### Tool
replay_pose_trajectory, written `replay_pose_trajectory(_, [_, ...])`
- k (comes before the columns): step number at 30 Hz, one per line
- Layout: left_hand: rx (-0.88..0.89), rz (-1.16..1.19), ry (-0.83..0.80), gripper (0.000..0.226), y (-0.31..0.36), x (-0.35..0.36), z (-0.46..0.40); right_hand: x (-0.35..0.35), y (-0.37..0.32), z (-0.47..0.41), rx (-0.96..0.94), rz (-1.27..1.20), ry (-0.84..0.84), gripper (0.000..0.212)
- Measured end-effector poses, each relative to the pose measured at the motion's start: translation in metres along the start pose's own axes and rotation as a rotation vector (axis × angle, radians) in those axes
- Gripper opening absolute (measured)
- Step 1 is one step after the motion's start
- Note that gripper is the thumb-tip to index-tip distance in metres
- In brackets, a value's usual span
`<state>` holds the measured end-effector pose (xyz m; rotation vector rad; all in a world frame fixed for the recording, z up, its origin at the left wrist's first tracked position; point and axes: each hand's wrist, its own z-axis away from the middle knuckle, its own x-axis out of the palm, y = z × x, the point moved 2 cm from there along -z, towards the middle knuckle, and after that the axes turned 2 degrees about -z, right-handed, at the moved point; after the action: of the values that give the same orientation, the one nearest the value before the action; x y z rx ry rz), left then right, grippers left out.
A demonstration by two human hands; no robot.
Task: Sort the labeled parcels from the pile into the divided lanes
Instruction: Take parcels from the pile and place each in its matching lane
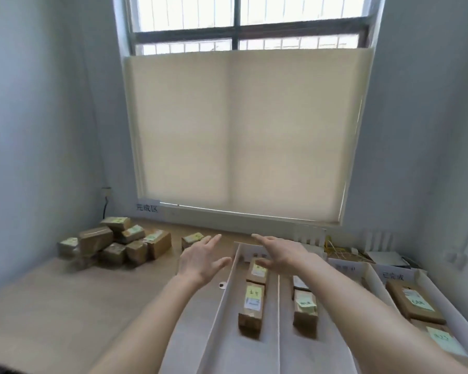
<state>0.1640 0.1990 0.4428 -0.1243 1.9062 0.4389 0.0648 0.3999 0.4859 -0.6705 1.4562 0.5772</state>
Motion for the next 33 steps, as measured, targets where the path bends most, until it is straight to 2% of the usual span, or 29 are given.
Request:
replay_pose_trajectory(7, [-0.147,-0.078,0.041,0.076,-0.175,-0.074,0.042,0.006,-0.174,-0.067,-0.145,-0.018,0.011,0.076])
replay_pose_trajectory(16, [-0.378,-0.041,0.084,0.075,-0.335,-0.117,0.096,0.019,-0.336,-0.137,-0.343,0.051,-0.008,0.075])
replay_pose_trajectory(24, [-0.508,-0.058,0.086,0.074,-0.454,-0.128,0.099,0.052,-0.448,-0.226,-0.474,0.055,-0.027,0.074])
replay_pose_trajectory(33, [-0.557,-0.136,0.020,0.073,-0.581,-0.143,0.007,0.060,-0.518,-0.380,-0.491,0.017,-0.027,0.070])
